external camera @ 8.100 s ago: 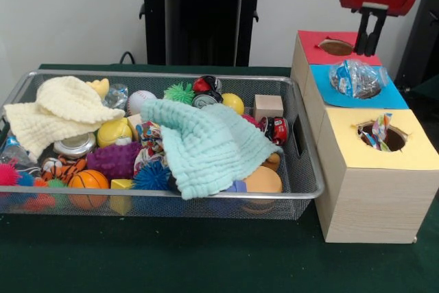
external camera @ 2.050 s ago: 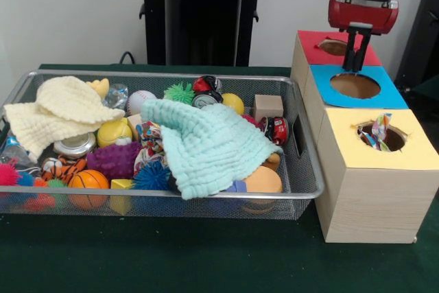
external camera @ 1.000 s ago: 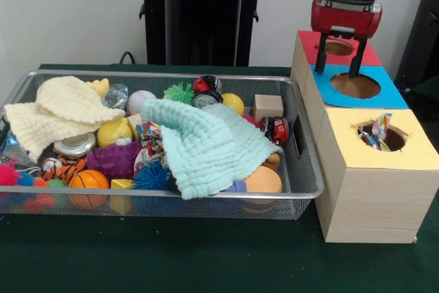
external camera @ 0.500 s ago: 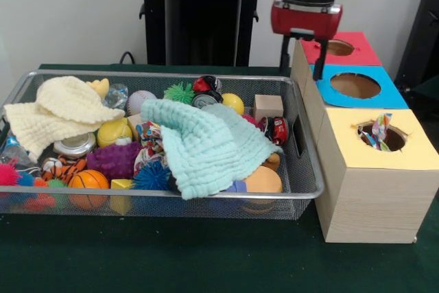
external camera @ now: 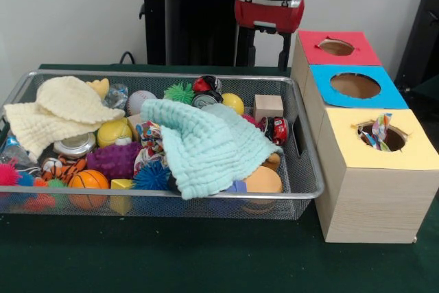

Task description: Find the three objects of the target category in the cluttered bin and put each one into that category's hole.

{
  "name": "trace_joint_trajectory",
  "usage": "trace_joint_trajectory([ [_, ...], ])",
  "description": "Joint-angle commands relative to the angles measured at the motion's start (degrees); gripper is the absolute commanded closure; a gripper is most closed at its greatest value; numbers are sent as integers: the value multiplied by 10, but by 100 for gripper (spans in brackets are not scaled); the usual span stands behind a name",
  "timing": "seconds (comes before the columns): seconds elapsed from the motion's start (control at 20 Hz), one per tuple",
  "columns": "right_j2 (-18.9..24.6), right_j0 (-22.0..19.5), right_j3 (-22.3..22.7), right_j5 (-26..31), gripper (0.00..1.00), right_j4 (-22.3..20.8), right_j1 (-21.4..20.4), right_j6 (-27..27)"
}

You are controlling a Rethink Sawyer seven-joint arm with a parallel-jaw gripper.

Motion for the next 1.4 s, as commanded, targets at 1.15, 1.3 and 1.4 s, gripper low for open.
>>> trace_joint_trajectory([
  [1.15, 116, -122, 24, -84, 0, -174, 102, 37],
  [1.3, 116, -121, 22, -83, 0, -181, 103, 40],
  [1.4, 116, -121, 21, -80, 0, -184, 102, 41],
])
